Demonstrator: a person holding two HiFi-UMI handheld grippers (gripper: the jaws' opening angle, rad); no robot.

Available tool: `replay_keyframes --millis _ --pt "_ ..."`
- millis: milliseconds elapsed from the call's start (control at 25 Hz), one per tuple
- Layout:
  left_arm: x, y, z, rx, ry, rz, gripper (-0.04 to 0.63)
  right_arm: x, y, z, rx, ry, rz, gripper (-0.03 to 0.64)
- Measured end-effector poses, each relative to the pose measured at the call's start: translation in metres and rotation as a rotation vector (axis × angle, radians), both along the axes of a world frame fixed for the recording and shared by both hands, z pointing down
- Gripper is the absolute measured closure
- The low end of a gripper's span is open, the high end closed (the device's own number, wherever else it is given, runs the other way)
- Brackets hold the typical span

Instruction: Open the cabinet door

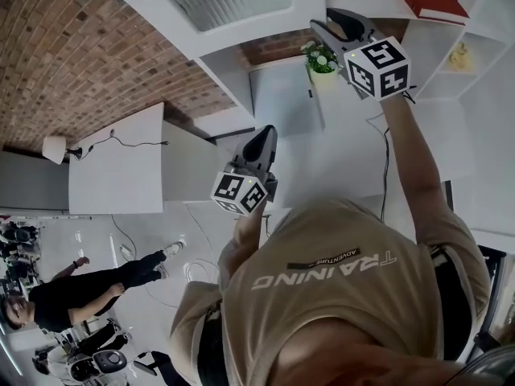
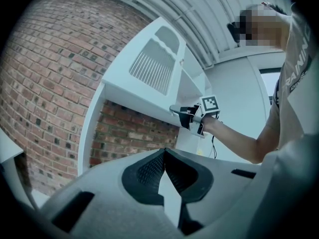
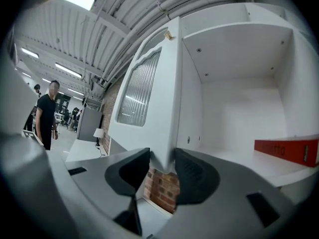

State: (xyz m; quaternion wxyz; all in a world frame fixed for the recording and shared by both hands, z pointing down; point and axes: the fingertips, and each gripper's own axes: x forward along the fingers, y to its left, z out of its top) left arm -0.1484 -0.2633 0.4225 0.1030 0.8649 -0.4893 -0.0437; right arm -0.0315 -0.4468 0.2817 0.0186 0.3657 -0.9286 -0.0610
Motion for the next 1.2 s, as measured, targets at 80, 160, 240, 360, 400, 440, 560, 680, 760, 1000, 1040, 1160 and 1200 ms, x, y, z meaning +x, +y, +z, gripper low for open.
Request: replay_keyframes --millis 80,160,240,360,400,440,560,680,760,1000,1040,1160,1200 --pt "0.002 -0.001 0.001 -0.009 0.005 0.005 0.588 -0.001 0.001 -0.001 -0.006 0.006 0.023 0.485" --pt "0.003 -0.001 0.003 -0.017 0.010 0.004 0.588 -0.001 0.004 -0.001 -0.013 -0.006 0.022 0.485" --pt "0.004 0.000 0.005 -0.018 0.015 -0.010 0.588 0.000 0.009 -0.003 -0.014 -0.036 0.003 0.485" --pt "0.005 0.000 0.009 -0.020 0.028 -0.031 0.588 0.003 0.018 -0.004 -0.015 -0.065 -0.035 0.485" --pt "0.007 -0.001 0.012 -0.025 0.031 -0.034 0.588 0.003 0.021 -0.004 -0.015 -0.060 -0.044 0.485" --pt "0.008 -0.001 0.014 -0.029 0.033 -0.036 0.588 0.003 0.024 -0.003 -0.014 -0.054 -0.054 0.485" --pt "0.013 -0.002 0.019 -0.037 0.036 -0.048 0.588 0.006 0.035 -0.002 -0.008 -0.062 -0.085 0.485" --pt "0.016 -0.005 0.022 -0.032 0.045 -0.072 0.588 0.011 0.039 -0.004 0.009 -0.083 -0.107 0.491" --pt "0.014 0.000 0.023 -0.032 0.047 -0.091 0.588 0.012 0.043 -0.004 0.011 -0.083 -0.113 0.502" --pt "-0.002 0.022 0.031 -0.045 0.040 -0.141 0.588 0.012 0.071 -0.004 0.003 -0.107 -0.162 0.528" --pt "-0.005 0.026 0.032 -0.040 0.039 -0.140 0.588 0.011 0.076 -0.004 0.013 -0.099 -0.158 0.531" --pt "-0.013 0.041 0.034 -0.031 0.041 -0.137 0.588 0.010 0.092 0.002 0.012 -0.092 -0.115 0.531" --pt "-0.016 0.044 0.033 -0.025 0.043 -0.133 0.588 0.010 0.097 0.002 0.004 -0.098 -0.102 0.532"
